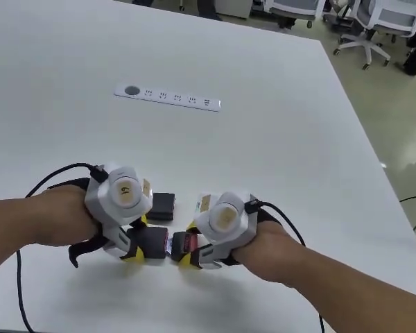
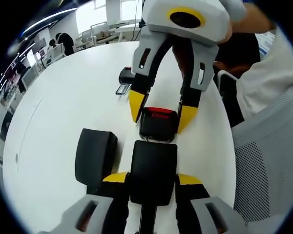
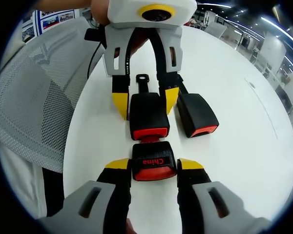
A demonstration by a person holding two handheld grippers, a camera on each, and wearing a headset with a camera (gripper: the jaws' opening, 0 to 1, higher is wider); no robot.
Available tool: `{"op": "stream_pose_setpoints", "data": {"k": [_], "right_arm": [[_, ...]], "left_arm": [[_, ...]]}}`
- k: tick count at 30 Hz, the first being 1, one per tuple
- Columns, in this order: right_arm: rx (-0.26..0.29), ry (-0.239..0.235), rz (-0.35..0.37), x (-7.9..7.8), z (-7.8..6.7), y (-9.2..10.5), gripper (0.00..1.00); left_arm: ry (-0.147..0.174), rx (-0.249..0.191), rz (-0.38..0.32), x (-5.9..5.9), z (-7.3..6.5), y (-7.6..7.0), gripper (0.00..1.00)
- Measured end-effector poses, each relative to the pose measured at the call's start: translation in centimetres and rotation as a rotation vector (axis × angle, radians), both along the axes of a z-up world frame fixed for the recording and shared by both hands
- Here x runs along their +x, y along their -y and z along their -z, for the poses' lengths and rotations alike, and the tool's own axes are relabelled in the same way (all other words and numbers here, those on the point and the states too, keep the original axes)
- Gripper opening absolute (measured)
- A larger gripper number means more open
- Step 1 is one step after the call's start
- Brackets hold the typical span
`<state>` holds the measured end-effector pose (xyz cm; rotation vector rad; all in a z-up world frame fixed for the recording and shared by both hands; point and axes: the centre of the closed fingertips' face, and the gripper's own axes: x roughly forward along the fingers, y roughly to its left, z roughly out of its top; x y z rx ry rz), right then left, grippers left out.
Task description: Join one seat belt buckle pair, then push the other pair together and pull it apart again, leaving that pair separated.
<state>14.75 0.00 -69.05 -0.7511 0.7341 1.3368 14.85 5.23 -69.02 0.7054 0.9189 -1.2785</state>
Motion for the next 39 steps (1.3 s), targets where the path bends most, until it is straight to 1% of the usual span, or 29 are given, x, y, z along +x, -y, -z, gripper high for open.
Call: {"op": "stream_pose_setpoints", "data": {"k": [1,3,4,5,8,9,10,11,13,14,17,18,20,23,24,25,27,29,31,32,33,34,36,37,39], "right_arm": [[0.003,-0.003,0.003,0.1,0.0,0.0,0.35],[0.006,0.001,0.001,-0.2,-0.4,0.1,0.35],[0.012,-0.002,0.005,-0.2,-0.7,0.2,0.35],[0.013,-0.005,0.01,-0.3,-0.8,0.3,0.35],[0.02,-0.02,0.022,-0.1,-1.4,0.6,0.36],[0.025,-0.015,0.019,-0.1,-1.6,0.7,0.36],[0.031,-0.006,0.021,-0.1,-2.2,0.8,0.36],[0.032,-0.005,0.022,-0.2,-2.7,0.9,0.37],[0.031,0.003,0.018,0.3,-2.6,1.2,0.36],[0.031,0.008,0.02,0.5,-2.7,1.5,0.36],[0.03,0.017,0.03,1.1,-3.5,2.3,0.36],[0.03,0.016,0.033,1.3,-3.4,2.6,0.36],[0.032,0.006,0.041,1.8,-3.4,3.0,0.35],[0.027,0.012,0.046,2.5,-3.5,3.7,0.35],[0.026,0.012,0.049,2.7,-3.7,3.9,0.35],[0.021,0.017,0.05,2.8,-3.8,4.2,0.35],[0.009,0.025,0.055,3.5,-3.6,4.9,0.35],[0.005,0.022,0.066,4.0,-3.3,5.5,0.35],[-0.01,0.028,0.074,4.7,-3.0,6.3,0.35],[-0.015,0.028,0.08,4.8,-3.2,6.7,0.35],[-0.015,0.028,0.083,4.8,-3.3,6.9,0.35],[-0.019,0.027,0.092,5.2,-3.2,7.4,0.35],[-0.03,0.033,0.098,5.8,-2.8,8.1,0.35],[-0.04,0.037,0.1,6.2,-2.5,8.6,0.35],[-0.059,0.042,0.099,6.4,-2.5,9.3,0.35]], "left_arm": [[0.016,-0.008,0.007,0.1,-0.3,0.2,0.39],[0.015,-0.027,-0.004,0.3,-1.1,0.5,0.41],[0.018,-0.029,-0.003,0.3,-1.3,0.5,0.41],[0.031,-0.028,0.004,0.4,-1.6,0.5,0.42],[0.04,-0.035,0.004,0.5,-2.6,0.7,0.43],[0.042,-0.03,0.006,0.5,-2.7,0.7,0.43],[0.054,-0.016,0.009,0.7,-2.8,0.6,0.43],[0.058,-0.019,0.01,0.7,-3.0,0.7,0.43],[0.065,-0.03,0.01,0.9,-3.4,0.9,0.43],[0.072,-0.031,0.007,1.3,-3.7,1.0,0.43],[0.081,-0.039,-0.003,1.9,-3.9,1.0,0.44],[0.085,-0.044,-0.015,2.4,-4.0,0.8,0.44],[0.088,-0.044,-0.024,2.8,-4.3,0.8,0.44],[0.094,-0.046,-0.026,3.3,-4.5,0.9,0.45],[0.096,-0.049,-0.032,3.8,-4.5,0.8,0.45],[0.097,-0.05,-0.033,4.0,-4.5,0.8,0.45],[0.099,-0.049,-0.044,4.7,-4.4,0.6,0.46],[0.099,-0.047,-0.051,5.2,-4.3,0.4,0.46],[0.098,-0.048,-0.055,5.3,-4.2,0.4,0.46],[0.098,-0.049,-0.058,5.4,-4.2,0.5,0.46],[0.098,-0.049,-0.06,5.7,-4.1,0.3,0.46],[0.097,-0.047,-0.063,6.1,-3.9,0.1,0.47],[0.096,-0.047,-0.064,6.2,-3.9,0.2,0.47],[0.096,-0.047,-0.063,6.5,-3.8,0.1,0.47],[0.094,-0.044,-0.063,6.9,-3.5,0.0,0.47]]}}
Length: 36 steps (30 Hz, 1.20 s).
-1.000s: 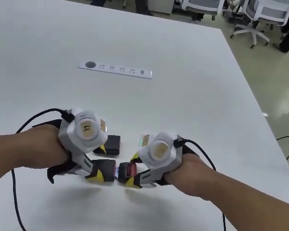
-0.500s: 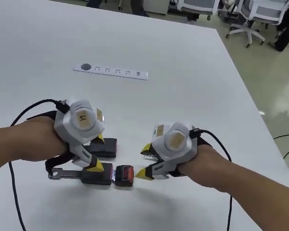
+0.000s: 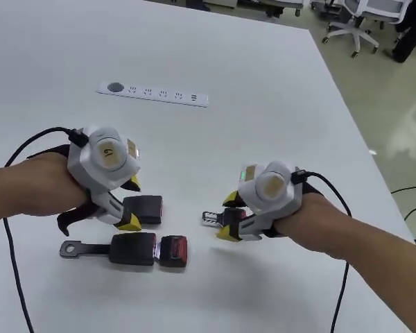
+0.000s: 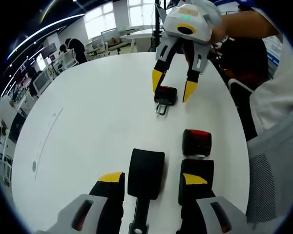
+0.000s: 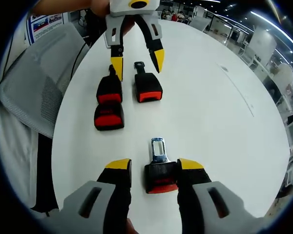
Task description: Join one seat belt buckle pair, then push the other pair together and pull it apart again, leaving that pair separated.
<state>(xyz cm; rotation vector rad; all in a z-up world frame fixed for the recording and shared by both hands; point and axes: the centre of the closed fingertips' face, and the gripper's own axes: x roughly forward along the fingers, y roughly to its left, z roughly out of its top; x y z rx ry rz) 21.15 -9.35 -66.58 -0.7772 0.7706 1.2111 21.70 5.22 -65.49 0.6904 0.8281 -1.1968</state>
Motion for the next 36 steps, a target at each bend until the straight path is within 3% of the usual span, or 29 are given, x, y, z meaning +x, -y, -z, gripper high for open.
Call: {"op": "stream_pose_setpoints", "data": {"k": [7,16,23,27,32,34,36], "right_arm": [[-0.02,-0.002,0.003,0.8,0.5,1.4,0.36],[-0.039,-0.032,-0.002,1.1,2.2,1.8,0.35],[-0.04,-0.058,-0.002,1.1,2.7,2.0,0.33],[-0.039,-0.066,-0.006,1.1,2.9,1.9,0.34],[-0.033,-0.077,-0.018,1.2,2.9,1.9,0.33],[-0.033,-0.081,-0.028,0.7,2.1,1.7,0.33],[-0.035,-0.084,-0.036,1.0,2.7,1.8,0.33]], "left_arm": [[-0.018,0.024,0.028,0.6,1.3,-0.2,0.46],[-0.045,0.038,0.058,0.6,2.4,-0.1,0.44],[-0.052,0.044,0.079,0.8,3.1,-0.2,0.4],[-0.072,0.045,0.071,1.0,3.7,-0.5,0.4],[-0.069,0.037,0.076,1.0,3.5,-0.4,0.37],[-0.058,0.031,0.092,1.0,3.5,-0.4,0.36],[-0.061,0.03,0.088,1.0,3.5,-0.4,0.35]]}}
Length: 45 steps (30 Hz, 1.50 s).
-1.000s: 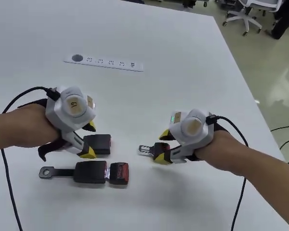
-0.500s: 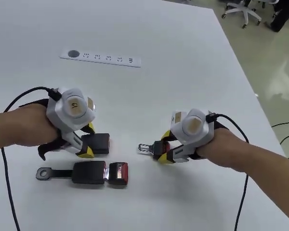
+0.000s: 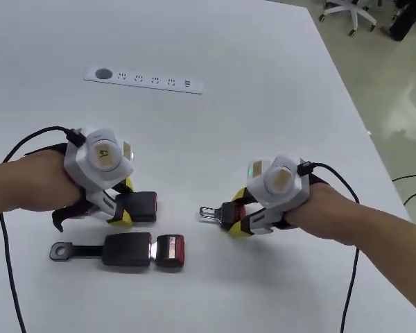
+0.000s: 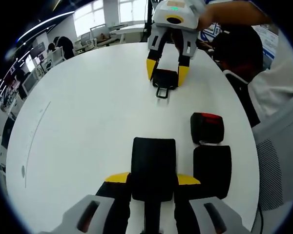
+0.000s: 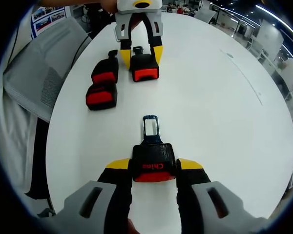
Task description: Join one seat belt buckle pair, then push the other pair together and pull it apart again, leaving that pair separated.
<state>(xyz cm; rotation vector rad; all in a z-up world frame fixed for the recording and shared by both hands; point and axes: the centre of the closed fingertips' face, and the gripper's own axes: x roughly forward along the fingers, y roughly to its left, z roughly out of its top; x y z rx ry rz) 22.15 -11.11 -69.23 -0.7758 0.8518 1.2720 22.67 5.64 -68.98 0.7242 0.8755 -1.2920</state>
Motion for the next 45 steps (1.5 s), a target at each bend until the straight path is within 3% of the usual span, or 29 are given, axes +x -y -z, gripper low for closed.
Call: {"op": "stream_pose_setpoints", "data": {"k": [14,20,30,32,34,45], "right_arm": [[-0.007,0.004,0.006,0.1,0.1,-0.5,0.33],[0.002,0.005,-0.002,-0.1,0.0,-1.8,0.33],[0.029,0.018,-0.032,-0.5,-0.3,-5.9,0.33],[0.029,0.022,-0.033,-0.1,0.2,-6.3,0.33],[0.022,0.025,-0.028,-0.2,-0.4,-7.1,0.33],[0.03,0.042,-0.051,0.0,-0.5,-8.8,0.33]], "left_arm": [[0.009,0.019,0.051,-0.1,0.1,0.1,0.34],[0.008,0.027,0.054,-0.1,0.2,0.0,0.34],[0.008,0.037,0.055,-0.2,0.2,0.0,0.33],[0.008,0.039,0.054,-0.2,0.2,-0.1,0.33],[0.008,0.04,0.055,-0.2,0.2,0.0,0.33],[0.009,0.048,0.062,-0.4,0.1,0.1,0.33]]}}
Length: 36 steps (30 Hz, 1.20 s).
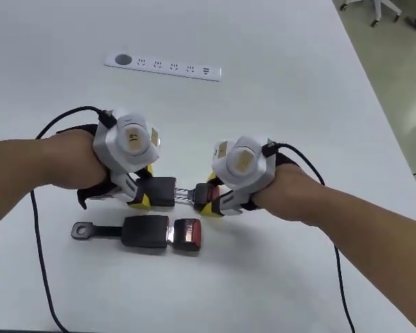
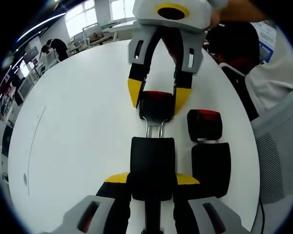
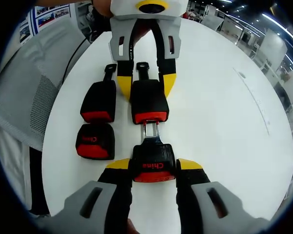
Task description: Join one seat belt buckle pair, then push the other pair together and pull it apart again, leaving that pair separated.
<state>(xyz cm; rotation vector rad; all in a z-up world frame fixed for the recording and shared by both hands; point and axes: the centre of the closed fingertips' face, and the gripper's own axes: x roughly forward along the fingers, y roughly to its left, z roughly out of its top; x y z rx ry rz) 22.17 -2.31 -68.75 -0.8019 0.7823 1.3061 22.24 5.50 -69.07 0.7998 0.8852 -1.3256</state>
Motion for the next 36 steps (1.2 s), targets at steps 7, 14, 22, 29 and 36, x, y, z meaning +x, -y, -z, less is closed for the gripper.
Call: {"op": "stream_pose_setpoints", "data": {"k": [7,14,22,29,36], "right_arm": [[0.006,0.008,-0.014,0.3,0.3,-0.8,0.32],[0.015,0.005,-0.015,0.1,0.0,-1.0,0.31],[0.022,-0.002,-0.024,0.4,0.2,-1.5,0.31],[0.038,-0.003,-0.029,0.5,0.4,-2.4,0.3],[0.031,-0.014,-0.013,0.5,0.5,-2.8,0.3]], "left_arm": [[-0.004,0.005,0.004,0.1,0.0,0.0,0.33],[0.001,-0.005,0.019,0.2,0.1,-0.1,0.33],[0.0,-0.016,0.025,0.2,0.1,-0.1,0.32],[0.0,-0.017,0.03,0.2,0.0,0.0,0.32],[-0.007,0.024,0.049,0.4,0.2,0.0,0.32]]}}
